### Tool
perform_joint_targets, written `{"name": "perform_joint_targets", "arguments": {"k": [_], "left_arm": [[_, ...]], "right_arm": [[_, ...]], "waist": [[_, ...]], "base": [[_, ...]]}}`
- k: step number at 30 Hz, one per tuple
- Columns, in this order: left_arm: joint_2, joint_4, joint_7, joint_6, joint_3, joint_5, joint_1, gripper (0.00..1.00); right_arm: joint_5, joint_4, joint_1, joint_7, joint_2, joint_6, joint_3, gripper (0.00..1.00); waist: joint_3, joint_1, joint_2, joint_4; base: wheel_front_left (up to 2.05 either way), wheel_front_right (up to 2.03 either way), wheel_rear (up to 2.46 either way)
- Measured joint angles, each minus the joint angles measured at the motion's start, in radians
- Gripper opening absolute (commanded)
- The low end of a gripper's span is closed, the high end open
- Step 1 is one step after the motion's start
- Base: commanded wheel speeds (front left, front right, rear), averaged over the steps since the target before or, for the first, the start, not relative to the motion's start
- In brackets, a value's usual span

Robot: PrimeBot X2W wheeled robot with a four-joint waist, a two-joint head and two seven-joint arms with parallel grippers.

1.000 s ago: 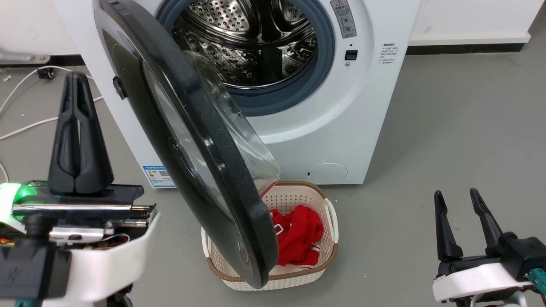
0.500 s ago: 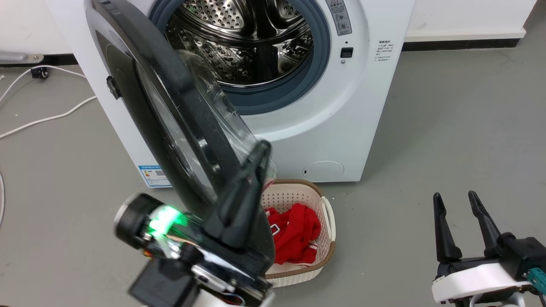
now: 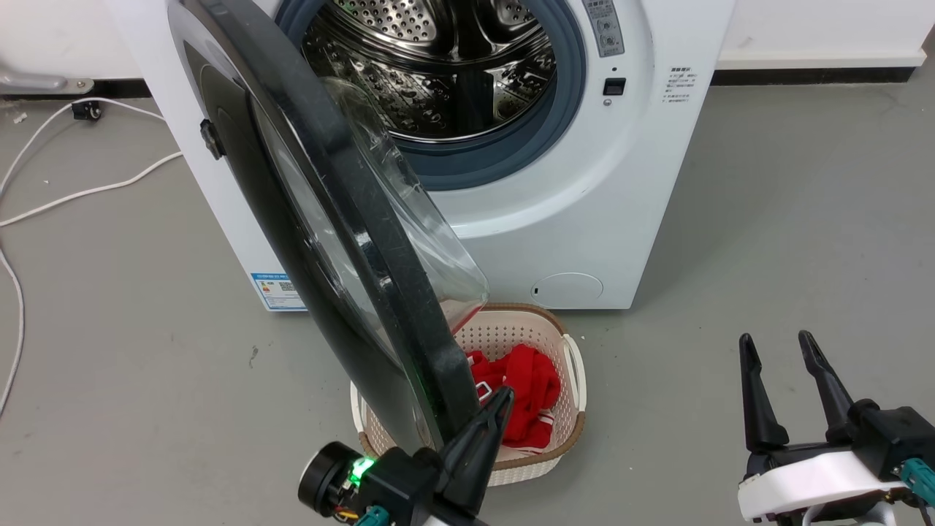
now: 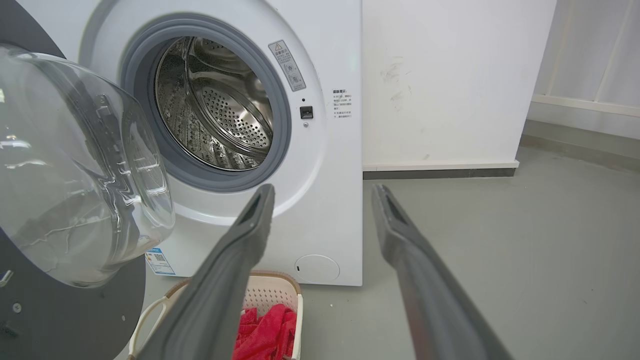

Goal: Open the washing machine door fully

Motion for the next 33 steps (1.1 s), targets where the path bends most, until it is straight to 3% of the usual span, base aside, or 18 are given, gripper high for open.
{"name": "perform_joint_targets", "arguments": {"k": [9,18,33], "left_arm": [[-0.024,0.147,-0.090,0.041,0.024,-0.018,-0.109,0.00],[-0.032,0.198,-0.112,0.061,0.016,-0.031,-0.134,0.00],[0.026,0.119,-0.098,0.128,0.028,-0.034,0.032,0.00]], "right_arm": [[0.005,0.009,-0.012,0.002,0.000,0.000,0.006,1.00],[0.012,0.013,-0.012,0.004,0.000,0.000,0.007,1.00],[0.016,0.017,0.006,0.013,0.000,0.000,0.005,1.00]], "waist": [[0.012,0.0000,0.0000,-0.012],[0.018,-0.0001,0.0000,-0.023],[-0.013,-0.0001,0.0000,0.039]], "base": [[0.00,0.00,0.00],[0.00,0.00,0.00],[0.00,0.00,0.00]]}}
